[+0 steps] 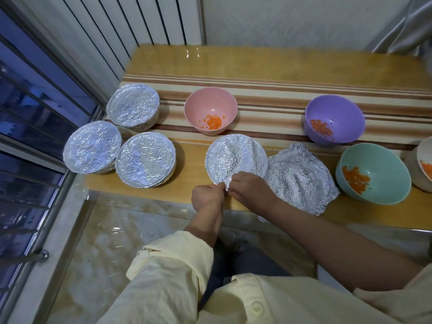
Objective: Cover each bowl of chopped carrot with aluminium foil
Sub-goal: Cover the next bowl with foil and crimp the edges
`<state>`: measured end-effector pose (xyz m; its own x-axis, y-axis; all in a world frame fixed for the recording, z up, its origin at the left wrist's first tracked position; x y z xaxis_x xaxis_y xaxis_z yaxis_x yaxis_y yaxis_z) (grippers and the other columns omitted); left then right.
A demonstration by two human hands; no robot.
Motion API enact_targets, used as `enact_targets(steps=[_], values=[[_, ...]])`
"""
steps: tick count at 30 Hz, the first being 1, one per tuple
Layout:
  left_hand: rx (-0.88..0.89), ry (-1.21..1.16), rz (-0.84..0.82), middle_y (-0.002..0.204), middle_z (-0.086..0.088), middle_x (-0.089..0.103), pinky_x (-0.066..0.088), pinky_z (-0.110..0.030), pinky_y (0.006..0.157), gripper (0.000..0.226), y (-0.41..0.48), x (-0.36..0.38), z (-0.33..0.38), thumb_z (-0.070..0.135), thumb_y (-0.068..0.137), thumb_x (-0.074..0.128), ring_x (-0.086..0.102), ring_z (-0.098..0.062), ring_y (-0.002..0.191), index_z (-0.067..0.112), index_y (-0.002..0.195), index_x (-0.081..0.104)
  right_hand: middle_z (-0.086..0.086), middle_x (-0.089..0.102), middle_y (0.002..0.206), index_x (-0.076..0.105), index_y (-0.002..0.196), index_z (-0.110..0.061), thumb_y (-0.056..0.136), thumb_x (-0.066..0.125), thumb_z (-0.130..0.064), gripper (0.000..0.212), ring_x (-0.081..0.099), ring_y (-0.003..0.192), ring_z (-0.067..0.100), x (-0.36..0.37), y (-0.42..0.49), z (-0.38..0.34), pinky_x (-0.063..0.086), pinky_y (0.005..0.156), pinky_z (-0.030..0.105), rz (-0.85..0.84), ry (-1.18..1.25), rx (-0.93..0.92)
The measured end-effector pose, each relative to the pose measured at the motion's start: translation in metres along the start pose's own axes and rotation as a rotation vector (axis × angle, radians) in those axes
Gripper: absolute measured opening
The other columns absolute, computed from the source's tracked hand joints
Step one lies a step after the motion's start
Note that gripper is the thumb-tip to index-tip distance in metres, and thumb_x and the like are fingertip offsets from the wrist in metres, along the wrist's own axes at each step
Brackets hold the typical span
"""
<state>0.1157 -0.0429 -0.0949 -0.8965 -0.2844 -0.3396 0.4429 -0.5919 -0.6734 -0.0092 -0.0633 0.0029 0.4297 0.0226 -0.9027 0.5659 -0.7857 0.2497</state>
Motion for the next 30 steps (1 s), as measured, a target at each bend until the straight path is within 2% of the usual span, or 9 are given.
enact_targets(steps=[1,4,11,12,15,17,23,27,30], values=[[0.007,0.010,-0.007,0.060,-0.011,0.071,0.062,-0.050,0.075,0.009,0.003,-0.001,0.002,0.034,0.042,0.067,0.074,-0.034,0.071,0.026,0.045,0.071,0.005,0.055,0.067,0.062,0.066,-0.010,0.071,0.070,-0.011,0.010,0.055,0.062,0.024,0.000,-0.001,0.001,0.044,0.051,0.029,-0.006,0.003,-0.001],[0.043,0.072,-0.023,0.060,-0.012,0.071,0.062,-0.050,0.075,0.008,0.012,-0.007,0.010,0.034,0.044,0.066,0.074,-0.035,0.071,0.027,0.045,0.071,0.005,0.058,0.074,0.065,0.075,-0.009,0.056,0.086,-0.014,0.029,0.057,0.068,0.025,0.001,-0.005,0.007,0.046,0.058,0.031,-0.057,0.010,0.021],[0.067,0.118,-0.083,0.058,-0.011,0.071,0.061,-0.052,0.079,0.012,0.011,-0.011,0.021,0.035,0.047,0.069,0.072,-0.031,0.064,0.024,0.041,0.070,0.004,0.054,0.065,0.059,0.061,-0.011,0.057,0.082,-0.003,0.025,0.053,0.060,0.022,0.002,-0.002,0.005,0.041,0.051,0.029,-0.039,-0.090,-0.011],[0.068,0.105,-0.084,0.059,-0.012,0.071,0.061,-0.053,0.079,0.018,0.008,-0.011,0.021,0.039,0.047,0.070,0.070,-0.031,0.062,0.022,0.044,0.071,0.003,0.053,0.063,0.059,0.059,-0.012,0.056,0.082,-0.003,0.025,0.053,0.059,0.021,0.002,-0.001,0.004,0.040,0.051,0.028,-0.035,-0.095,-0.012],[0.073,0.083,-0.042,0.065,-0.014,0.072,0.061,-0.047,0.078,0.059,-0.008,-0.013,0.014,0.067,0.044,0.066,0.072,-0.036,0.071,0.009,0.055,0.072,0.002,0.052,0.061,0.059,0.057,-0.012,0.056,0.082,-0.002,0.026,0.052,0.057,0.020,-0.001,0.000,0.002,0.038,0.050,0.028,-0.025,-0.097,-0.030],[0.068,0.089,-0.062,0.067,-0.015,0.072,0.061,-0.042,0.077,0.068,-0.018,-0.005,0.006,0.074,0.046,0.061,0.072,-0.036,0.074,0.007,0.059,0.071,0.003,0.052,0.061,0.059,0.057,-0.011,0.059,0.082,-0.002,0.026,0.051,0.056,0.020,-0.002,-0.001,0.001,0.037,0.049,0.028,-0.022,-0.084,-0.037],[0.068,0.118,-0.094,0.076,-0.028,0.070,0.060,-0.053,0.077,0.046,-0.007,0.018,0.002,0.039,0.058,0.050,0.071,-0.043,0.080,-0.003,0.065,0.068,0.004,0.051,0.060,0.057,0.056,-0.011,0.059,0.082,-0.001,0.027,0.052,0.055,0.022,0.000,0.001,0.001,0.038,0.047,0.029,-0.035,-0.082,-0.041],[0.078,0.103,-0.097,0.074,-0.028,0.070,0.060,-0.054,0.076,0.047,-0.006,0.015,0.003,0.040,0.058,0.052,0.071,-0.043,0.078,-0.003,0.064,0.067,0.005,0.052,0.061,0.055,0.058,-0.010,0.072,0.065,-0.007,0.017,0.053,0.056,0.024,0.003,0.001,0.001,0.042,0.045,0.030,-0.033,-0.030,-0.025],[0.059,0.087,-0.138,0.075,-0.022,0.072,0.058,-0.052,0.079,0.063,-0.007,0.018,-0.006,0.058,0.051,0.051,0.072,-0.040,0.079,0.001,0.067,0.070,0.005,0.051,0.061,0.055,0.059,-0.010,0.078,0.048,-0.016,0.021,0.052,0.056,0.023,0.003,-0.001,0.003,0.041,0.046,0.029,-0.010,-0.017,-0.007]])
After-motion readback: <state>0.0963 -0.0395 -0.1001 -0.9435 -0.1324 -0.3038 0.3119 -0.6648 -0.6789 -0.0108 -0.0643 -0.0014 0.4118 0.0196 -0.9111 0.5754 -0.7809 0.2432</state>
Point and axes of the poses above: each hand's wrist, its own y-axis towards the middle knuckle, its own x-axis out of the palm, z = x × y, the point moved 8 cm from there along y, towards the middle knuckle
